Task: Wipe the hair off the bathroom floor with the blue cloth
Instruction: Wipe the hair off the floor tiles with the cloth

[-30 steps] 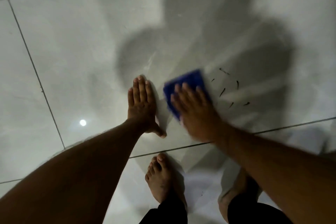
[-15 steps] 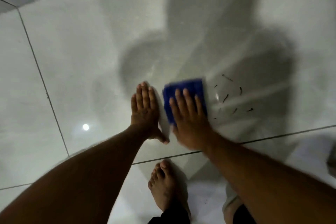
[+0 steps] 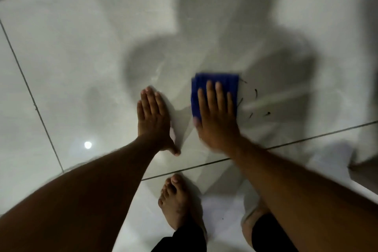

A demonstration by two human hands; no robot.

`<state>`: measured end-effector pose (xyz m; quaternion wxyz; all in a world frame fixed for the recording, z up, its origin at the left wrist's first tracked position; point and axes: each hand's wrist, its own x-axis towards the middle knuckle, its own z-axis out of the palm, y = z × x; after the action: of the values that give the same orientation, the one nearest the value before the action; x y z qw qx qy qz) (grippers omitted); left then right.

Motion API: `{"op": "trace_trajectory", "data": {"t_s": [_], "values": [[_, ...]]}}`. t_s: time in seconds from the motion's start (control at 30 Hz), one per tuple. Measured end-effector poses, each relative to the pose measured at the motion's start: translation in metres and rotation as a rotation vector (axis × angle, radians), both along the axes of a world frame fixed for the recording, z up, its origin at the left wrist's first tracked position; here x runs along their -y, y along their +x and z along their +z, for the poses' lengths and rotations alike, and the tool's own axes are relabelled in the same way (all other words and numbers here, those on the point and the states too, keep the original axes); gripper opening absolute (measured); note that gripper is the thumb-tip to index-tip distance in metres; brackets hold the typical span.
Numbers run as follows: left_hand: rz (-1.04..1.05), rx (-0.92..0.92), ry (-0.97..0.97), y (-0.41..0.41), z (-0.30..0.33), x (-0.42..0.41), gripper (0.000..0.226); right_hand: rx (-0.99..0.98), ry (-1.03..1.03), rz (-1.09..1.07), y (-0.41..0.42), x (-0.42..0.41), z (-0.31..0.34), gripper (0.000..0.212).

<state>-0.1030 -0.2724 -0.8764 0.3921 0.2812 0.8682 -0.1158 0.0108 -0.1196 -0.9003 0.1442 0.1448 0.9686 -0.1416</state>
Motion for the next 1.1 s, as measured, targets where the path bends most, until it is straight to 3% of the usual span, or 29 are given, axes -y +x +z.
{"op": "trace_trajectory", "data": {"t_s": [0.1, 0.17, 0.23, 0.4, 0.47, 0.53, 0.6, 0.67, 0.73, 0.8, 0.87, 0.97, 1.03, 1.1], "values": [[-0.13, 0.001, 0.089, 0.005, 0.008, -0.016, 0.187, 0.045, 0.007, 0.293, 0.109, 0.005, 0.015, 0.085], [-0.22, -0.001, 0.154, 0.005, 0.01, -0.032, 0.184, -0.001, 0.002, 0.513, 0.112, -0.033, 0.01, 0.081], [-0.211, -0.003, 0.195, 0.001, 0.009, -0.052, 0.183, -0.033, 0.032, 0.563, 0.08, -0.064, 0.002, 0.074], [-0.185, 0.029, 0.138, 0.002, -0.004, -0.083, 0.19, -0.03, 0.083, 0.013, -0.053, -0.118, -0.016, 0.081], [-0.183, 0.034, 0.109, 0.002, -0.006, -0.085, 0.191, -0.057, 0.095, -0.116, -0.06, -0.113, -0.02, 0.082], [-0.181, 0.042, 0.093, 0.001, -0.006, -0.085, 0.191, -0.079, 0.101, -0.142, -0.013, -0.077, -0.02, 0.079], [-0.175, 0.063, 0.08, 0.0, -0.005, -0.086, 0.191, -0.06, 0.052, 0.015, 0.069, -0.03, -0.009, 0.082], [-0.164, 0.073, 0.068, 0.0, -0.002, -0.088, 0.192, -0.055, 0.022, 0.314, 0.131, -0.029, -0.003, 0.087], [-0.164, 0.072, 0.066, -0.001, -0.002, -0.088, 0.192, -0.081, 0.018, 0.605, 0.133, -0.072, -0.011, 0.084], [-0.17, 0.068, 0.074, -0.001, -0.004, -0.089, 0.192, -0.139, 0.085, 0.684, 0.098, -0.111, -0.02, 0.077], [-0.173, 0.069, 0.07, -0.002, -0.003, -0.089, 0.192, -0.16, 0.128, 0.44, 0.051, -0.145, -0.027, 0.074], [-0.182, 0.07, 0.06, 0.0, -0.005, -0.089, 0.193, -0.089, 0.146, -0.091, 0.004, -0.169, -0.029, 0.079], [-0.174, 0.069, 0.066, 0.0, -0.006, -0.087, 0.194, -0.068, 0.146, -0.435, 0.004, -0.137, -0.022, 0.078], [-0.181, 0.062, 0.072, -0.001, -0.007, -0.086, 0.194, -0.058, 0.144, -0.546, 0.038, -0.072, -0.016, 0.076]]}}
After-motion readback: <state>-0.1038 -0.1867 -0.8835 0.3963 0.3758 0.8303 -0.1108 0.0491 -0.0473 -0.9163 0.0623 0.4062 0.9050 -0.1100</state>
